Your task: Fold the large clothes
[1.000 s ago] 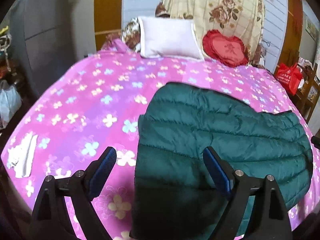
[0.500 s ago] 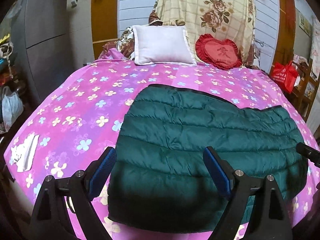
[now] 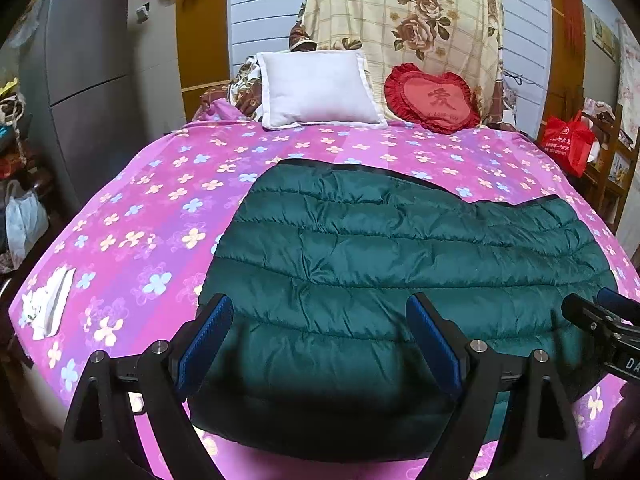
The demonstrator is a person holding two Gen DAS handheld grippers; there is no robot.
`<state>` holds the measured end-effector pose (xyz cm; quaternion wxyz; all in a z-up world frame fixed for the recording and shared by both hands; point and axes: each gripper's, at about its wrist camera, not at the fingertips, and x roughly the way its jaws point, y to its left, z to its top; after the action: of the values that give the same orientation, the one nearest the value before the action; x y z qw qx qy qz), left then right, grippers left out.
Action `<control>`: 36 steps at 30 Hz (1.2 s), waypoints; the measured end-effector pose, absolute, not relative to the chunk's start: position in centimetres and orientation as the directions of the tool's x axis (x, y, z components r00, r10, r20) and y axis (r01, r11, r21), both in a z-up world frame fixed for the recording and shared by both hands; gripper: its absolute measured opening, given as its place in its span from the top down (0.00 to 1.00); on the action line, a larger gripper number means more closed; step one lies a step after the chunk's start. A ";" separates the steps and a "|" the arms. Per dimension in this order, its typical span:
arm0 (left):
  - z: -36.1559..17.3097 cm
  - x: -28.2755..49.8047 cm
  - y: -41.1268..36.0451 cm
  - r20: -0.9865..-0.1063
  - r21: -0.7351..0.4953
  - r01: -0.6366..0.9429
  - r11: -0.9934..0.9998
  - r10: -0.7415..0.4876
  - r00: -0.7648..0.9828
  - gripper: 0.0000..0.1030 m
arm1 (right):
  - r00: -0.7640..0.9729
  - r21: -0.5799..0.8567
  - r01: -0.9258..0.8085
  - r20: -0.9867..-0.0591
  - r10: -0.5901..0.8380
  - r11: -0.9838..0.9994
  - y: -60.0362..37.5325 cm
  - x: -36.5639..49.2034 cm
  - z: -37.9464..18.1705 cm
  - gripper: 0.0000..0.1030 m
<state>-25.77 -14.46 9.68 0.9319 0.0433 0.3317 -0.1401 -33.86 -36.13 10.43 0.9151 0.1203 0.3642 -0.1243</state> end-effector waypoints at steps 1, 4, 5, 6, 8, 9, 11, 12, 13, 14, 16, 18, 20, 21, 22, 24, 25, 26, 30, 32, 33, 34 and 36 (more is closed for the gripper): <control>9.7 -25.8 -14.6 -0.630 -0.013 0.289 0.957 -0.233 0.741 0.33 | 0.704 0.127 0.315 -0.696 -0.141 0.941 -36.0 -33.9 10.5 0.07; 9.6 -25.8 -14.7 -0.628 -0.011 0.289 0.957 -0.232 0.743 0.33 | 0.710 0.135 0.314 -0.691 -0.137 0.940 -35.9 -34.0 10.5 0.07; 9.6 -25.8 -14.8 -0.627 -0.007 0.289 0.957 -0.230 0.745 0.33 | 0.710 0.135 0.314 -0.690 -0.138 0.940 -35.8 -34.0 10.5 0.07; 9.6 -25.7 -14.7 -0.627 -0.009 0.290 0.957 -0.231 0.744 0.34 | 0.712 0.132 0.314 -0.688 -0.141 0.940 -35.8 -34.0 10.5 0.07; 9.6 -25.7 -14.7 -0.626 -0.008 0.286 0.958 -0.228 0.746 0.34 | 0.713 0.128 0.316 -0.686 -0.146 0.940 -35.7 -34.0 10.5 0.07; 9.5 -25.7 -14.7 -0.626 -0.009 0.285 0.959 -0.227 0.746 0.34 | 0.713 0.127 0.316 -0.685 -0.147 0.940 -35.8 -34.0 10.5 0.07; 9.5 -25.6 -14.7 -0.628 -0.008 0.282 0.959 -0.224 0.745 0.34 | 0.717 0.135 0.313 -0.683 -0.141 0.940 -35.8 -34.1 10.5 0.06; 9.5 -25.6 -14.8 -0.629 -0.008 0.281 0.960 -0.224 0.745 0.34 | 0.719 0.137 0.313 -0.680 -0.141 0.940 -35.7 -34.1 10.6 0.06; 9.4 -25.6 -14.8 -0.629 -0.007 0.280 0.960 -0.222 0.745 0.34 | 0.722 0.136 0.313 -0.677 -0.143 0.940 -35.7 -34.2 10.7 0.06; 9.4 -25.6 -14.9 -0.629 -0.006 0.280 0.960 -0.221 0.745 0.34 | 0.724 0.131 0.313 -0.674 -0.147 0.941 -35.6 -34.2 10.7 0.05; 9.4 -25.7 -15.0 -0.629 -0.003 0.280 0.960 -0.219 0.746 0.34 | 0.725 0.124 0.310 -0.672 -0.150 0.942 -35.4 -34.2 10.8 0.04; 9.4 -25.7 -15.0 -0.628 -0.002 0.279 0.960 -0.218 0.747 0.34 | 0.727 0.123 0.306 -0.670 -0.148 0.944 -35.3 -34.1 10.8 0.03; 9.3 -25.7 -15.1 -0.629 -0.002 0.279 0.960 -0.218 0.746 0.35 | 0.728 0.120 0.302 -0.670 -0.147 0.946 -35.2 -34.1 10.8 0.03; 9.3 -25.7 -15.1 -0.629 -0.002 0.280 0.960 -0.219 0.746 0.35 | 0.728 0.117 0.300 -0.670 -0.148 0.947 -35.2 -34.0 10.8 0.02; 9.3 -25.7 -15.1 -0.629 0.000 0.281 0.960 -0.218 0.746 0.35 | 0.728 0.114 0.300 -0.669 -0.150 0.947 -35.0 -34.0 10.8 0.02; 9.2 -25.7 -15.0 -0.628 0.001 0.282 0.960 -0.218 0.747 0.35 | 0.729 0.109 0.298 -0.668 -0.152 0.948 -34.9 -34.0 10.8 0.02; 9.2 -25.7 -15.1 -0.629 0.001 0.282 0.959 -0.219 0.746 0.35 | 0.729 0.109 0.297 -0.667 -0.152 0.949 -34.9 -34.1 10.8 0.02; 9.2 -25.7 -15.1 -0.629 0.002 0.282 0.959 -0.219 0.746 0.35 | 0.730 0.110 0.297 -0.667 -0.151 0.949 -34.9 -34.1 10.8 0.02; 9.1 -25.7 -15.1 -0.630 -0.002 0.281 0.960 -0.219 0.745 0.35 | 0.734 0.108 0.296 -0.662 -0.154 0.949 -34.8 -34.2 10.9 0.02; 9.1 -25.7 -15.2 -0.631 0.001 0.283 0.959 -0.219 0.744 0.35 | 0.734 0.107 0.297 -0.661 -0.155 0.949 -34.7 -34.1 11.0 0.02; 9.1 -25.7 -15.3 -0.631 0.003 0.283 0.959 -0.218 0.744 0.36 | 0.734 0.107 0.296 -0.662 -0.154 0.949 -34.7 -34.1 11.0 0.02; 9.1 -25.7 -15.3 -0.632 0.005 0.283 0.959 -0.217 0.744 0.36 | 0.734 0.108 0.296 -0.662 -0.153 0.949 -34.7 -34.2 11.0 0.02; 9.1 -25.7 -15.3 -0.631 0.005 0.284 0.959 -0.217 0.744 0.36 | 0.733 0.108 0.295 -0.664 -0.152 0.950 -34.7 -34.2 11.0 0.02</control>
<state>-25.73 -15.32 9.06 0.9326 0.0502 0.3313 -0.1343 -34.16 -34.74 11.01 0.9250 0.1033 0.3452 -0.1207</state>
